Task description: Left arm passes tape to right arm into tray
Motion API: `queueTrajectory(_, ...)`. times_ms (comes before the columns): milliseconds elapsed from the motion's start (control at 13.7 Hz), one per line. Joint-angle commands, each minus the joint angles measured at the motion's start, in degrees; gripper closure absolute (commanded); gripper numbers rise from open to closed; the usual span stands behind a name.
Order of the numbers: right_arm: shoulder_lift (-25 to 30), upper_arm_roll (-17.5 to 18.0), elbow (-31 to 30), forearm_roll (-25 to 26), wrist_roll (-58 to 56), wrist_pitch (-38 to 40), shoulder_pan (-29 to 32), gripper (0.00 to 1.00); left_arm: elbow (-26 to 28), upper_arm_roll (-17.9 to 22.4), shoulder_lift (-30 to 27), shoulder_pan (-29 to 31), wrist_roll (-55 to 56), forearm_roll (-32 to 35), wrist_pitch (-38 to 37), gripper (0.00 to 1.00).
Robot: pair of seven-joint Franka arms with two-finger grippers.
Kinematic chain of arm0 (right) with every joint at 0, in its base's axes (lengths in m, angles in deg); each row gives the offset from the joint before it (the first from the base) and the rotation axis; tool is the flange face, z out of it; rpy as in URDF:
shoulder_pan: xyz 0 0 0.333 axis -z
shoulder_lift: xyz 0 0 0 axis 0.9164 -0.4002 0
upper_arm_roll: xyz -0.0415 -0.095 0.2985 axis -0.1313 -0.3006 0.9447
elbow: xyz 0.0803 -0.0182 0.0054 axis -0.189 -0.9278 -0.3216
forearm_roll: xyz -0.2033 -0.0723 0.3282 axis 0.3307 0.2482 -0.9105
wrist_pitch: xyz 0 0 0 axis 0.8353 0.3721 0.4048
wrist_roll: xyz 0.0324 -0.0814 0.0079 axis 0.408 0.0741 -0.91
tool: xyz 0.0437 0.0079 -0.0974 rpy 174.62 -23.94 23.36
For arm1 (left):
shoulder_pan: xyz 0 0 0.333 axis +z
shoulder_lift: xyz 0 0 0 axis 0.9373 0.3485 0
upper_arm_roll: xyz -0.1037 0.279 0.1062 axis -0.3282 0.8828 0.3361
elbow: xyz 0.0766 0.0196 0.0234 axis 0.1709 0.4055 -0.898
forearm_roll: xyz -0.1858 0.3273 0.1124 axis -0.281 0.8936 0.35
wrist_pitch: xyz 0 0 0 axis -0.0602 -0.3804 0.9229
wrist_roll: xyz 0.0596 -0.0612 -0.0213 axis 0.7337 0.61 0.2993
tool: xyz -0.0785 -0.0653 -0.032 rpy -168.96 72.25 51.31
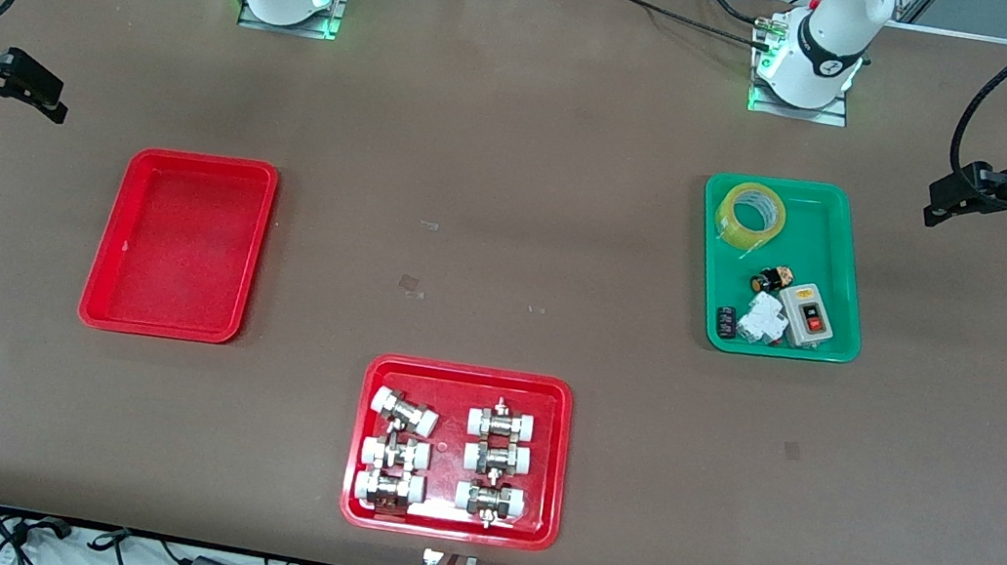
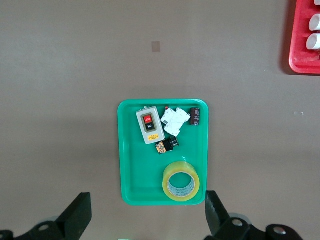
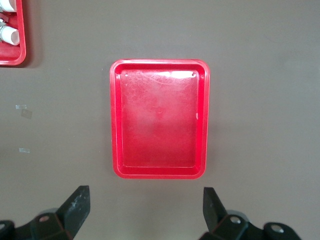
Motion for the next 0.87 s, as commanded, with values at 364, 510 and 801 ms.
queueTrajectory(364, 0.3, 0.5, 0.5, -0.4, -0.1, 0.6, 0.4, 0.0, -1.1, -0.1, 0.9, 0.2, 0.0, 0.8, -1.1, 0.0)
queueTrajectory(510, 0.3, 0.4, 0.5, -0.4, -0.1, 0.5, 0.5, 0.0, -1.0, -0.1, 1.5, 0.1, -1.5, 0.9, -2.9, 0.0)
queueTrajectory(801, 0.2, 0.4, 0.8, -0.4, -0.2, 0.3, 0.4, 0.0, 5.3, -0.7, 1.7, 0.1, -1.9, -0.1, -13.2, 0.0)
